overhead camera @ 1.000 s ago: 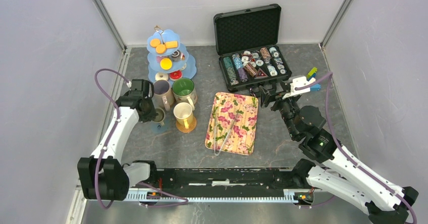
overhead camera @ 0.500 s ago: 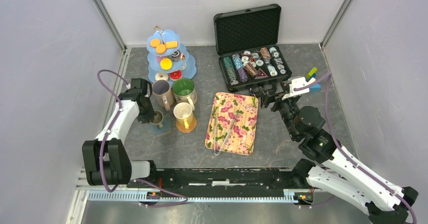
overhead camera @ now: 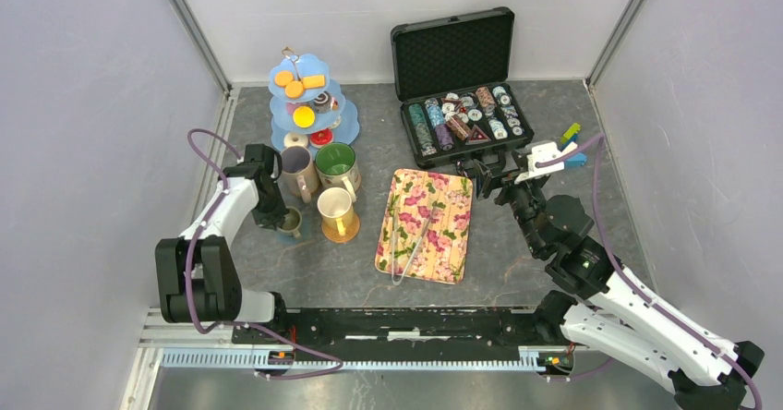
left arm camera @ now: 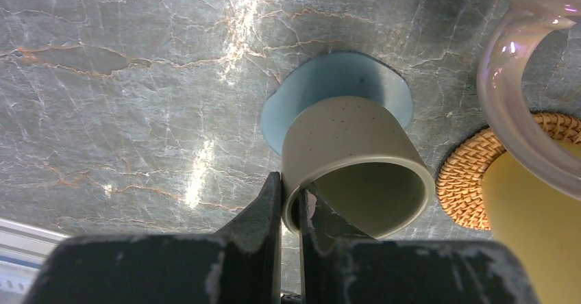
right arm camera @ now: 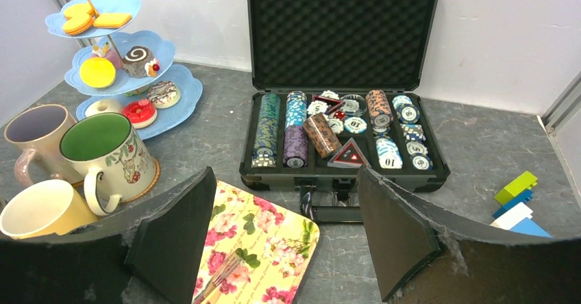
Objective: Serve the afternoon tea
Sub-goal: Place the cup on the coaster.
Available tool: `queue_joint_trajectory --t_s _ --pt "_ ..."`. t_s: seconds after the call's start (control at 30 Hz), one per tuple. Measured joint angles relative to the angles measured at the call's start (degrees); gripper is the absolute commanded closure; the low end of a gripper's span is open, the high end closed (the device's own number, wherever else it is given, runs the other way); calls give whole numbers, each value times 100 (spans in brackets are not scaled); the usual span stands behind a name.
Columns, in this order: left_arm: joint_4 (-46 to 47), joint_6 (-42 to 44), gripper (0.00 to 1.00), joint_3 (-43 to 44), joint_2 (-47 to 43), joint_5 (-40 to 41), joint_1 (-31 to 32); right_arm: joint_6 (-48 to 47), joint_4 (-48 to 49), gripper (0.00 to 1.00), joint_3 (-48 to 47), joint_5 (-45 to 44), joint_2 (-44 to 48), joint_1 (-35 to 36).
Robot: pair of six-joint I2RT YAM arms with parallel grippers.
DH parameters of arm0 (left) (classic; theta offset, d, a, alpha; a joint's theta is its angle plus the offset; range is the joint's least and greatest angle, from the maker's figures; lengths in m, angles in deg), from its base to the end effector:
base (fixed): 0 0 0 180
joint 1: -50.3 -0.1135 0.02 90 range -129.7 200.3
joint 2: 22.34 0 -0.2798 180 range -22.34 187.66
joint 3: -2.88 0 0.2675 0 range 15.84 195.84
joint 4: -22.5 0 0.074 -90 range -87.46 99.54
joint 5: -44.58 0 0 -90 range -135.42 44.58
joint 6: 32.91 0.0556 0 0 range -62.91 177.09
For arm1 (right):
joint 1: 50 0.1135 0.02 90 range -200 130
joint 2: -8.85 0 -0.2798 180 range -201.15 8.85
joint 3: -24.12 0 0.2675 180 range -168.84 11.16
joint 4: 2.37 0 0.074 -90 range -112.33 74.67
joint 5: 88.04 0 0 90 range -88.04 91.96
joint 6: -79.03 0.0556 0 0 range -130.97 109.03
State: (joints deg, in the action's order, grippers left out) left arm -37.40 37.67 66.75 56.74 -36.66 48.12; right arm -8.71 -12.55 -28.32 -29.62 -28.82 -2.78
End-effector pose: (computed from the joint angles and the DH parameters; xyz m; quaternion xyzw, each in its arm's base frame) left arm 0.2578 0.0183 0.1934 -0.1950 0.9693 0.0555 0.1391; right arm 0.1424 0.1110 0.3624 -0.0648 0.6795 0.1283 0.7195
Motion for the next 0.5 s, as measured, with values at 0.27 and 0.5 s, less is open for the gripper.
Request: queue_joint_trajectory --t_s 0.27,0.5 --pt "-11 0 73 0 68 0 0 -7 24 18 2 -2 0 0" --pt "-83 -9 51 2 68 184 0 -15 17 18 2 -55 42 0"
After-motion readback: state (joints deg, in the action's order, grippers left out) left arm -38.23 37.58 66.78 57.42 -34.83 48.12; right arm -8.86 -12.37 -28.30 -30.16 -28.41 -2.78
